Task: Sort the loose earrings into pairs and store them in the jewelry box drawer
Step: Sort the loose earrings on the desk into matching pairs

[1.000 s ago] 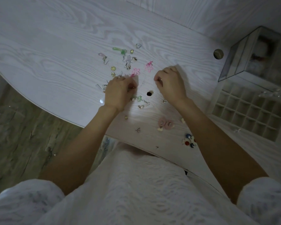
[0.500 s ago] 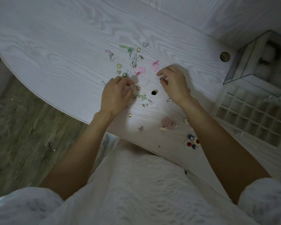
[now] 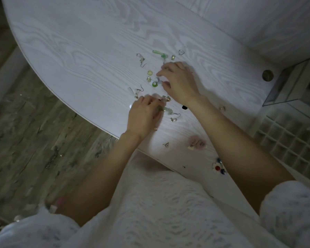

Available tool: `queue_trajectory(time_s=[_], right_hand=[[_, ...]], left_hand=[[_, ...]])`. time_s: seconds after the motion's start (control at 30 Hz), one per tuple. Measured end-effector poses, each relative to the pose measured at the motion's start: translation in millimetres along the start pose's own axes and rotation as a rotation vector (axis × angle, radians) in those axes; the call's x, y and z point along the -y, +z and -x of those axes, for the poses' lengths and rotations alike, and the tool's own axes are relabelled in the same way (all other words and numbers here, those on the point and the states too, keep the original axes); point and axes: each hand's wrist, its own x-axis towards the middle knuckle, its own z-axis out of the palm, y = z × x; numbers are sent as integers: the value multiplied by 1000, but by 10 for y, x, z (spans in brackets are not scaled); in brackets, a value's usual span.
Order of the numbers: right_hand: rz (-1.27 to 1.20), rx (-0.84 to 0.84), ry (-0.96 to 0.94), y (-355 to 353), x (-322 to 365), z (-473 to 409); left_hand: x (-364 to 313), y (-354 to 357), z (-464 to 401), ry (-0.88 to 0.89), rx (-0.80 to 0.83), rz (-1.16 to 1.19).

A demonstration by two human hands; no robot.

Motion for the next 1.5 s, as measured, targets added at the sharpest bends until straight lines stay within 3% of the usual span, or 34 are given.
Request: queue_trajectory(time_s=[0.13, 0.33, 0.5, 0.6, 0.73, 0.97, 1.5], right_hand=[[-48, -124, -1, -15, 110, -133], [-56, 52, 0, 38, 278, -433], [-36, 44, 63, 4, 71, -261], [-66, -17, 43, -57, -55, -36], [-287, -166, 89, -174, -104, 313], [-271, -161, 216, -96, -192, 544], [-37, 15, -45, -53, -82, -149]], left_hand=[[84, -58, -12, -46, -19, -8], [135, -111, 9, -99, -27, 47], [126, -112, 13, -172, -35, 106], [100, -99, -62, -186, -52, 76], [-17, -116, -210, -112, 42, -5], [-127, -81, -271, -146, 53, -24], [-44, -118, -268, -129, 7, 21]])
